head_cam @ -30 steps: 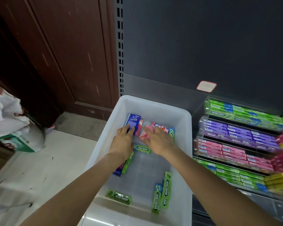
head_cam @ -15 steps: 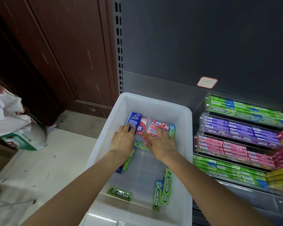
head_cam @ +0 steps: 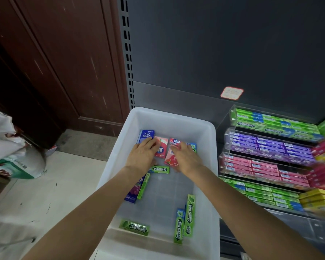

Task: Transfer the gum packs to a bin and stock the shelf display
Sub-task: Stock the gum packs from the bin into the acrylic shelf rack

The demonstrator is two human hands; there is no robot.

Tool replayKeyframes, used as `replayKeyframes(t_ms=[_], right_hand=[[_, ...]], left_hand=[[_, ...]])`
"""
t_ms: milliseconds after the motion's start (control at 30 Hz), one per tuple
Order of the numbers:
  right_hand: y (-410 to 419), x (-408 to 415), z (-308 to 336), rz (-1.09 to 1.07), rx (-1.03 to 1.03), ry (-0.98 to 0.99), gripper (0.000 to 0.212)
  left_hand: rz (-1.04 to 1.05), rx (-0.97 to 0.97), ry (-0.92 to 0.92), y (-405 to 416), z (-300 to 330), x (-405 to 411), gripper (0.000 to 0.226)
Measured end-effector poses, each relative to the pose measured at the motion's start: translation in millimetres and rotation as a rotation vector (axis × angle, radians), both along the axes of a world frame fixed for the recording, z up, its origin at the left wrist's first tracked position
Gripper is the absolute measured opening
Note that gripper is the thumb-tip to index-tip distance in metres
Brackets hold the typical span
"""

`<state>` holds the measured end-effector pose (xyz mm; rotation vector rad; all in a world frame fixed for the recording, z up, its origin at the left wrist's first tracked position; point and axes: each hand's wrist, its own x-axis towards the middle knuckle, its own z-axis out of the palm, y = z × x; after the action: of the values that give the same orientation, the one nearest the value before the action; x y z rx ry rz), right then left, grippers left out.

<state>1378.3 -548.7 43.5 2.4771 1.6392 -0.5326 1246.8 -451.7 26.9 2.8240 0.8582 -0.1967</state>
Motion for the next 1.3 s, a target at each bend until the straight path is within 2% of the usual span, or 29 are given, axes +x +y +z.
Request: replayKeyframes(t_ms=[200, 300, 367, 433, 567, 667, 767, 867, 933, 1033, 1100, 1200, 1300], right_hand=[[3.2, 2.4, 20.1, 0.058, -0.048, -0.027, 0.047], [-0.2, 5.4, 38.7, 0.009, -0.017, -0.041, 0.029], [-2.2, 9.4, 48.7, -0.084, 0.065, -0.044, 0.024], [-4.7, 14.7, 55.2, -0.204, 0.192, 0.064, 0.021], [-13.9, 20.6, 75.0, -0.365, 0.381, 0.249, 0.019], [-22.6, 24.4, 83.2, -0.444, 0.478, 0.310, 0.016], [-33.2, 25.1, 90.2, -0.543, 0.611, 0.418, 0.020], [-47.6, 24.4, 101.3, -0.588, 0.690, 0.610, 0.052], [-56.8, 25.8, 110.4, -0.616, 0.750, 0.753, 0.063], [-75.2, 32.6, 126.9, -0.620, 0.832, 0.752, 0.041], [-92.0, 42.3, 136.7, -0.651, 0.913, 0.712, 0.028], [-122.3, 66.1, 148.0, -0.750, 1.033, 0.666, 0.031], [-161.1, 95.1, 158.8, -0.740, 0.990, 0.626, 0.036]], left_hand=[[-0.006, 0.067, -0.013, 9.9, 0.5, 10.4, 0.065], [0.012, 0.111, 0.011, 13.2, 1.3, 19.9, 0.064], [-0.010, 0.155, 0.035, 13.1, 2.5, 23.3, 0.061], [-0.033, 0.193, 0.037, 12.0, 3.3, 24.2, 0.054], [-0.066, 0.215, -0.013, 6.7, 5.0, 22.4, 0.039], [-0.031, 0.208, -0.106, 3.7, 15.5, 25.0, 0.040], [0.123, 0.089, -0.257, 3.0, 35.8, 29.1, 0.036], [0.290, -0.253, -0.537, -4.2, 60.3, 30.5, 0.032], [0.316, -0.391, -0.628, -14.1, 79.0, 33.7, 0.031], [0.292, -0.497, -0.694, -34.0, 106.3, 46.4, 0.029], [0.251, -0.497, -0.691, -49.1, 122.6, 59.0, 0.028], [0.178, -0.493, -0.679, -75.9, 139.7, 84.6, 0.028], [0.132, -0.551, -0.704, -110.4, 152.1, 118.2, 0.028]])
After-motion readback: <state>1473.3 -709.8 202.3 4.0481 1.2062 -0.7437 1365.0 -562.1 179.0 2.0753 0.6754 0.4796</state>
